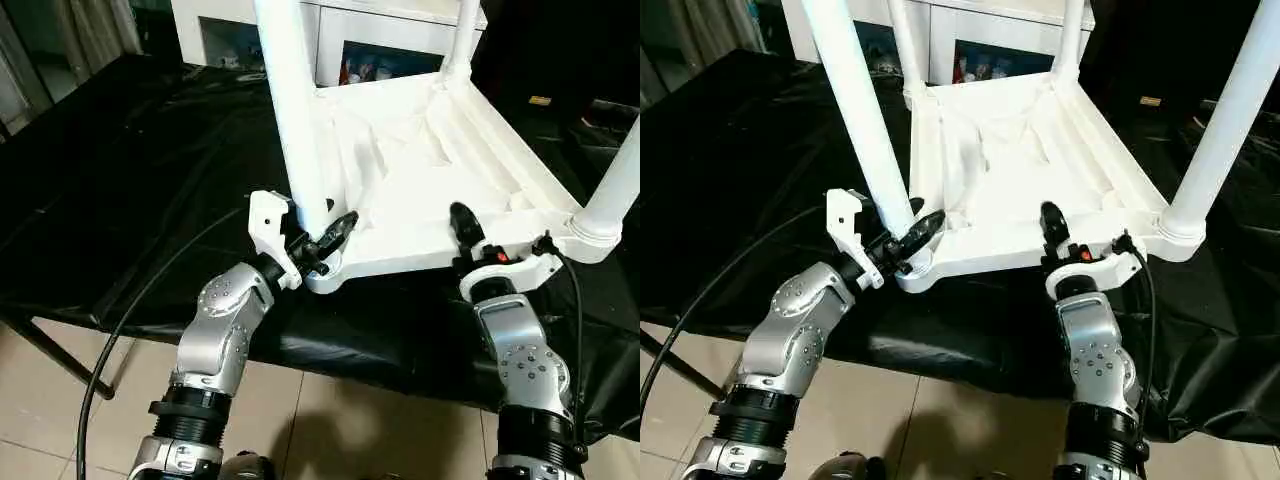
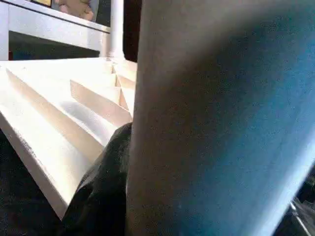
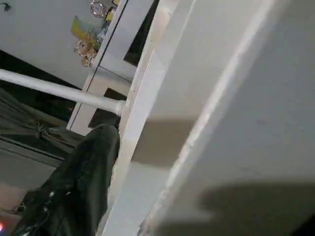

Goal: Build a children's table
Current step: Flip table

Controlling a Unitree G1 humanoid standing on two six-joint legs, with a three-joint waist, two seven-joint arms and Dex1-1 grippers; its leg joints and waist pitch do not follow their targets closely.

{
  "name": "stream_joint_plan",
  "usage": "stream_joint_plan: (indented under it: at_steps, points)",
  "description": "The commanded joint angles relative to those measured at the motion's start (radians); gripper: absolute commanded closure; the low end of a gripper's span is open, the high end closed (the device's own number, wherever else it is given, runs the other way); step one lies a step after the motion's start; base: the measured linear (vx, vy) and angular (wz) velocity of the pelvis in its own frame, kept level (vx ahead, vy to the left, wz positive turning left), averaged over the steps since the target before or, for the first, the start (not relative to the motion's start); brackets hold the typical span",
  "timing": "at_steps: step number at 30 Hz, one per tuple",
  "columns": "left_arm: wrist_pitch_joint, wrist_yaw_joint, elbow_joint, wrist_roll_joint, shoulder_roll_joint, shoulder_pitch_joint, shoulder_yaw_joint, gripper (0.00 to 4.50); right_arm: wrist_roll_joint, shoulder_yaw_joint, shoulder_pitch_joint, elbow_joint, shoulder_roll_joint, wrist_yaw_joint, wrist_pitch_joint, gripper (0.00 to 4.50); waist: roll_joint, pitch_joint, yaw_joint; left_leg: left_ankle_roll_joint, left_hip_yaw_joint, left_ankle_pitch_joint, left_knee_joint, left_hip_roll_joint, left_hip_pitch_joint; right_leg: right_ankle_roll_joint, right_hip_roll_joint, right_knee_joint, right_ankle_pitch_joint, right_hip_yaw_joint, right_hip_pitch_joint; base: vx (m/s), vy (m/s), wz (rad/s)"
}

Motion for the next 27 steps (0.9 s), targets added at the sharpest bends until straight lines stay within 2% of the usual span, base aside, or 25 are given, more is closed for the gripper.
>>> stream_joint_plan:
  at_steps: [1,6,7,8,9,11,14,20,21,26,27]
  points:
    - [-0.016,-0.026,-0.04,-0.068,-0.035,-0.01,-0.001,2.46,0.018,-0.015,-0.019,0.007,-0.008,0.0,-0.002,1.32,-0.018,-0.098,0.0,0.077,-0.043,-0.042,-0.067,0.105,0.035,-0.246,-0.077,-0.055,0.032,0.041,0.036,0.0,0.0,0.0]
    - [-0.023,-0.003,-0.023,-0.051,-0.035,-0.013,0.005,2.46,0.01,-0.021,-0.021,0.016,-0.013,-0.004,-0.01,1.77,-0.018,-0.098,0.0,0.078,-0.043,-0.04,-0.066,0.104,0.034,-0.249,-0.077,-0.054,0.039,0.041,0.037,0.0,0.0,0.0]
    - [-0.012,-0.004,-0.021,-0.059,-0.035,-0.013,0.01,2.11,0.008,-0.023,-0.022,0.017,-0.013,-0.006,-0.013,1.97,-0.018,-0.098,0.0,0.079,-0.044,-0.04,-0.066,0.105,0.034,-0.249,-0.077,-0.053,0.04,0.041,0.037,0.0,0.0,0.0]
    - [-0.005,-0.006,-0.02,-0.063,-0.033,-0.013,0.012,2.11,0.006,-0.025,-0.023,0.017,-0.014,-0.008,-0.016,1.97,-0.019,-0.098,-0.001,0.078,-0.044,-0.04,-0.067,0.105,0.034,-0.249,-0.076,-0.054,0.037,0.04,0.037,0.0,0.0,0.0]
    - [0.005,-0.018,-0.021,-0.075,-0.031,-0.012,0.014,1.76,0.001,-0.026,-0.026,0.019,-0.017,-0.01,-0.022,2.03,-0.019,-0.098,0.0,0.076,-0.043,-0.046,-0.066,0.105,0.034,-0.254,-0.078,-0.053,0.031,0.041,0.037,0.0,0.0,0.0]
    - [0.01,-0.019,-0.022,-0.081,-0.034,-0.011,0.017,1.73,0.0,-0.028,-0.028,0.018,-0.019,-0.011,-0.023,2.12,-0.018,-0.098,0.0,0.071,-0.043,-0.051,-0.066,0.105,0.034,-0.258,-0.077,-0.054,0.022,0.04,0.036,0.0,0.0,0.0]
    - [-0.002,0.001,-0.015,-0.069,-0.036,-0.011,0.023,1.37,-0.009,-0.03,-0.034,0.02,-0.025,-0.016,-0.03,2.23,-0.019,-0.097,-0.001,0.068,-0.043,-0.064,-0.067,0.106,0.034,-0.253,-0.076,-0.056,0.013,0.04,0.037,0.0,0.0,0.0]
    - [-0.035,0.018,-0.007,-0.076,-0.041,-0.008,0.044,1.23,-0.021,-0.042,-0.049,0.028,-0.047,-0.027,-0.055,2.25,-0.02,-0.097,-0.002,0.053,-0.041,-0.075,-0.069,0.107,0.036,-0.235,-0.075,-0.059,-0.015,0.04,0.035,0.0,0.0,0.0]
    - [-0.043,0.025,-0.023,-0.111,-0.05,-0.002,0.072,1.23,-0.023,-0.051,-0.055,0.033,-0.055,-0.034,-0.065,2.25,-0.017,-0.096,-0.002,0.045,-0.039,-0.08,-0.069,0.107,0.037,-0.232,-0.075,-0.06,-0.02,0.04,0.033,0.0,0.0,0.0]
    - [-0.09,0.015,-0.072,-0.205,-0.062,0.015,0.15,1.23,-0.03,-0.066,-0.061,0.041,-0.078,-0.048,-0.086,2.25,-0.018,-0.095,-0.001,0.029,-0.038,-0.114,-0.071,0.108,0.037,-0.225,-0.075,-0.065,-0.057,0.041,0.032,0.0,0.0,0.0]
    - [-0.104,0.008,-0.105,-0.263,-0.057,0.026,0.198,1.23,-0.039,-0.072,-0.063,0.045,-0.096,-0.053,-0.094,2.26,-0.019,-0.095,-0.001,0.023,-0.039,-0.115,-0.071,0.108,0.034,-0.227,-0.077,-0.064,-0.062,0.039,0.034,0.0,0.0,0.0]
